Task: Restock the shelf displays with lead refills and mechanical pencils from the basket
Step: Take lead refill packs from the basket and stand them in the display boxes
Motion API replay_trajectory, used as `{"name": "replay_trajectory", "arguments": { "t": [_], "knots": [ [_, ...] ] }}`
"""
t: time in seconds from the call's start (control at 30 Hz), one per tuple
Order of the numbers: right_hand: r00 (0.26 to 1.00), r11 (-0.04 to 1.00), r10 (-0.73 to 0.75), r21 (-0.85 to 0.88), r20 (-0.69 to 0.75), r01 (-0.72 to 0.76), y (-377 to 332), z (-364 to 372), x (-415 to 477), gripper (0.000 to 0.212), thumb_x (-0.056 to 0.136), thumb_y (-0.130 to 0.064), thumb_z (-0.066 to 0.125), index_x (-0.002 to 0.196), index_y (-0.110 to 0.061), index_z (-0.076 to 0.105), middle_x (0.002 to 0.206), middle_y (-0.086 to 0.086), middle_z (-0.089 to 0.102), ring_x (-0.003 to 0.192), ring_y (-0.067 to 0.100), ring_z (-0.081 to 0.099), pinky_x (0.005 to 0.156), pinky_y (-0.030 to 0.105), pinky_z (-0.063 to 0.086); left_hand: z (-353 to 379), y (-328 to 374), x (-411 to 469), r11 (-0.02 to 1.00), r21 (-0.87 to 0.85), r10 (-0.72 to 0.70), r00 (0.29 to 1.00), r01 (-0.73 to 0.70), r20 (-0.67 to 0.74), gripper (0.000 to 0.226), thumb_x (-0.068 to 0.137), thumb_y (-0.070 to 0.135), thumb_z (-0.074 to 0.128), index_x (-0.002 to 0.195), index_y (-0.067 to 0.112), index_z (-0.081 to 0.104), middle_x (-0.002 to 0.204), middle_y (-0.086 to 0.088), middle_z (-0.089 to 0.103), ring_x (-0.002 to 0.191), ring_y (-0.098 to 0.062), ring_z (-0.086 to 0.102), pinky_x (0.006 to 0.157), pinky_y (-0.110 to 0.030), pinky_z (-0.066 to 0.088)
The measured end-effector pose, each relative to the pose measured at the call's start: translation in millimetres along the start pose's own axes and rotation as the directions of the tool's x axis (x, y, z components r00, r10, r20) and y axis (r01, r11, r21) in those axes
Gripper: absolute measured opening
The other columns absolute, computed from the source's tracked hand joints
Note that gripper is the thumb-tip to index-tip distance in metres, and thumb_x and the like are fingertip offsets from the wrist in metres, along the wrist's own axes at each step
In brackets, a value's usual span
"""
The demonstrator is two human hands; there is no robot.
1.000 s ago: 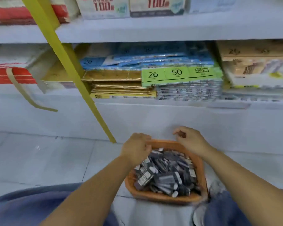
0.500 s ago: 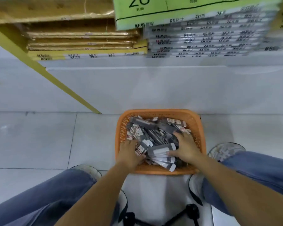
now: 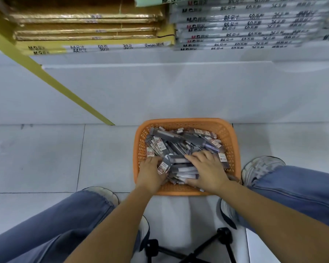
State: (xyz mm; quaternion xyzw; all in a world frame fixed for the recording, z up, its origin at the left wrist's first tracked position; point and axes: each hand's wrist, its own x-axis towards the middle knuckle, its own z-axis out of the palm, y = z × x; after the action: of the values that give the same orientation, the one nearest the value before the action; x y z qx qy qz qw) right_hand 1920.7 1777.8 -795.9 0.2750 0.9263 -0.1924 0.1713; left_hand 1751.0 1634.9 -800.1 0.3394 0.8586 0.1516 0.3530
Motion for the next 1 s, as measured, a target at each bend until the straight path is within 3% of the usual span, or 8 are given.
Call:
{"name": "replay_trajectory", "arguments": {
  "t": [0.27,0.33,0.43,0.53,0.63,0.77,0.93,1.0],
  "knots": [
    [0.995,0.996,0.091,-0.004,0.043,-0.091,3.4,-13.7,16.7,0.055,0.089,-0.049,0.056,0.135,-0.02,0.048,0.125,-0.001,0.055,0.124,0.023,0.035,0.1,0.037,0.038,1.3,-0.9,5.8,0.999,0.001,-0.039,0.997,0.039,0.066,0.065,0.079,0.018,0.078,0.138,0.015,0.051,0.136,-0.006,0.052,0.126,-0.026,0.044,0.11,-0.035,0.034],
    [0.99,0.992,0.101,0.065,0.096,-0.108,6.5,-21.6,20.5,0.047,0.092,-0.042,0.057,0.13,-0.016,0.051,0.117,0.003,0.059,0.123,0.023,0.036,0.097,0.037,0.04,-1.3,-1.2,6.1,0.995,-0.082,-0.05,0.995,0.057,0.085,0.059,0.083,0.016,0.073,0.137,0.013,0.051,0.132,-0.006,0.055,0.123,-0.026,0.049,0.106,-0.036,0.04],
    [0.988,0.991,0.094,0.081,0.119,-0.104,7.1,-35.5,23.8,0.042,0.093,-0.041,0.058,0.127,-0.017,0.053,0.116,0.004,0.061,0.12,0.022,0.039,0.094,0.036,0.041,-10.2,0.2,3.2,0.953,-0.284,-0.088,0.993,0.107,0.079,0.046,0.089,0.015,0.067,0.13,0.02,0.048,0.112,0.006,0.061,0.1,-0.016,0.059,0.079,-0.024,0.046],
    [0.994,0.962,0.106,0.249,0.035,-0.111,0.8,-54.7,20.6,0.036,0.093,-0.043,0.057,0.124,-0.024,0.054,0.116,-0.002,0.061,0.114,0.016,0.046,0.094,0.036,0.044,-29.0,13.0,1.3,0.845,-0.511,-0.135,0.988,0.156,0.078,0.042,0.092,0.018,0.068,0.128,0.024,0.049,0.113,0.003,0.069,0.099,-0.017,0.066,0.089,-0.038,0.055],
    [0.986,0.715,0.145,0.68,0.081,-0.161,-12.7,-88.1,13.5,0.029,0.091,-0.039,0.063,0.117,-0.03,0.055,0.106,-0.012,0.065,0.088,0.009,0.067,0.08,0.035,0.057,-54.3,37.4,-1.0,0.664,-0.727,-0.097,0.984,0.173,0.146,0.043,0.089,0.013,0.073,0.127,0.03,0.059,0.097,0.002,0.076,0.083,-0.013,0.072,0.076,-0.035,0.06],
    [0.995,0.458,0.093,0.887,0.023,-0.063,-35.7,-129.3,-3.6,0.033,0.086,-0.046,0.067,0.116,-0.038,0.058,0.097,-0.02,0.072,0.085,0.002,0.07,0.065,0.024,0.058,-89.9,78.8,-16.3,0.397,-0.897,0.051,0.971,0.196,0.235,0.028,0.083,0.016,0.081,0.102,0.035,0.073,0.083,0.001,0.076,0.066,-0.013,0.071,0.057,-0.029,0.056],
    [0.987,0.497,0.068,0.863,-0.143,0.091,-66.5,-179.8,-27.2,0.035,0.087,-0.057,0.061,0.119,-0.054,0.049,0.106,-0.037,0.063,0.095,-0.015,0.06,0.069,0.006,0.048,-138.3,125.7,-45.1,0.356,-0.929,0.12,0.982,0.096,0.148,0.051,0.077,0.027,0.079,0.123,0.01,0.065,0.111,-0.015,0.076,0.099,-0.032,0.074,0.079,-0.041,0.061],
    [0.981,0.496,0.02,0.854,-0.194,0.159,-75.5,-204.4,-35.7,0.032,0.09,-0.053,0.059,0.119,-0.055,0.047,0.11,-0.037,0.062,0.102,-0.013,0.059,0.075,0.008,0.048,-160.0,139.0,-57.7,0.363,-0.93,0.161,0.98,0.055,0.12,0.05,0.082,0.026,0.075,0.127,0.008,0.063,0.116,-0.017,0.074,0.106,-0.036,0.071,0.09,-0.046,0.059]
  ]
}}
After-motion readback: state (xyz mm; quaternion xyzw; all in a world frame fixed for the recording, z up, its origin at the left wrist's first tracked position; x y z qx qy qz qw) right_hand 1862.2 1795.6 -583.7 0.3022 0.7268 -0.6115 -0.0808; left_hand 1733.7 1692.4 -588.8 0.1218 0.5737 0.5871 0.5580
